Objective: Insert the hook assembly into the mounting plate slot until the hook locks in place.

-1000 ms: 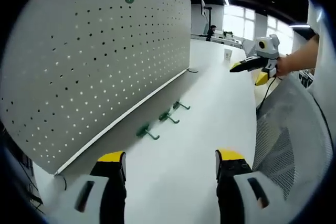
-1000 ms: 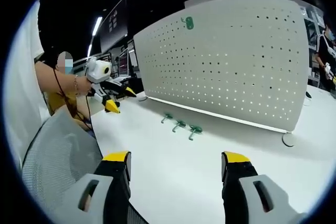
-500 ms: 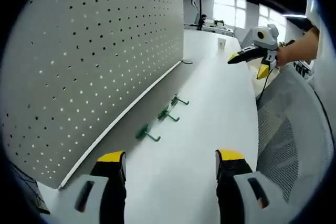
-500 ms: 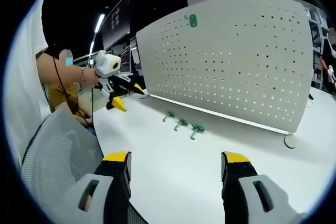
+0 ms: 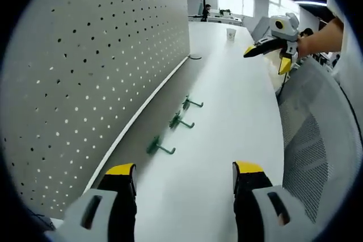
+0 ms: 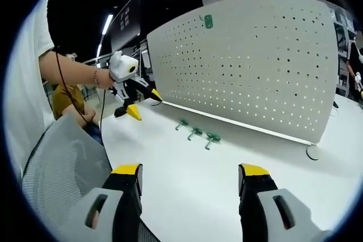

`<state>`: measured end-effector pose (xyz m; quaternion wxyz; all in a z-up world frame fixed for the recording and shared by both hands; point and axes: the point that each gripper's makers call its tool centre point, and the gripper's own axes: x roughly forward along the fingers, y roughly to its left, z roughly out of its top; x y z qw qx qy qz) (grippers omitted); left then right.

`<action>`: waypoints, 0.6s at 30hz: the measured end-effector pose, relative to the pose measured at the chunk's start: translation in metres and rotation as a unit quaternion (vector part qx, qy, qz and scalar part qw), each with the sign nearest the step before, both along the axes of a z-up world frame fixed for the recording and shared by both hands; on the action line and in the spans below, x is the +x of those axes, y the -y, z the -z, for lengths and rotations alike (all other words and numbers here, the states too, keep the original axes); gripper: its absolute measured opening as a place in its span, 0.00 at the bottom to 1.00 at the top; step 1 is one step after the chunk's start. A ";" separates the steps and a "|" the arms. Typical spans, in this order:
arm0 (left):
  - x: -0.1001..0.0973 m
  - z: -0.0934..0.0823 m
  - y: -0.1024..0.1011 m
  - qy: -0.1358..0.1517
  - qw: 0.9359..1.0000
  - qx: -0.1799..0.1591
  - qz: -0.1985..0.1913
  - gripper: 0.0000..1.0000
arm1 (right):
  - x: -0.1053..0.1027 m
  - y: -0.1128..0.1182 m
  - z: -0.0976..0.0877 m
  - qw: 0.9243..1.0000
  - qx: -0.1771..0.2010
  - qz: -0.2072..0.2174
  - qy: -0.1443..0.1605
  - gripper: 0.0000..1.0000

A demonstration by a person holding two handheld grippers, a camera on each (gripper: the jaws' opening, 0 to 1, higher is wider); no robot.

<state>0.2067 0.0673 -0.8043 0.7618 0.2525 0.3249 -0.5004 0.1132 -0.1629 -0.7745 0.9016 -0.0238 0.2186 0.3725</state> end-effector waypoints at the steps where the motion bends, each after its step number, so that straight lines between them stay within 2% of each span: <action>1: 0.001 0.001 0.001 0.000 1.000 0.001 0.001 0.71 | 0.000 0.000 0.000 1.000 0.000 -0.001 0.000 0.66; 18: 0.016 0.010 0.013 -0.010 0.999 0.030 0.037 0.71 | -0.001 -0.005 -0.002 1.000 -0.013 -0.017 0.002 0.66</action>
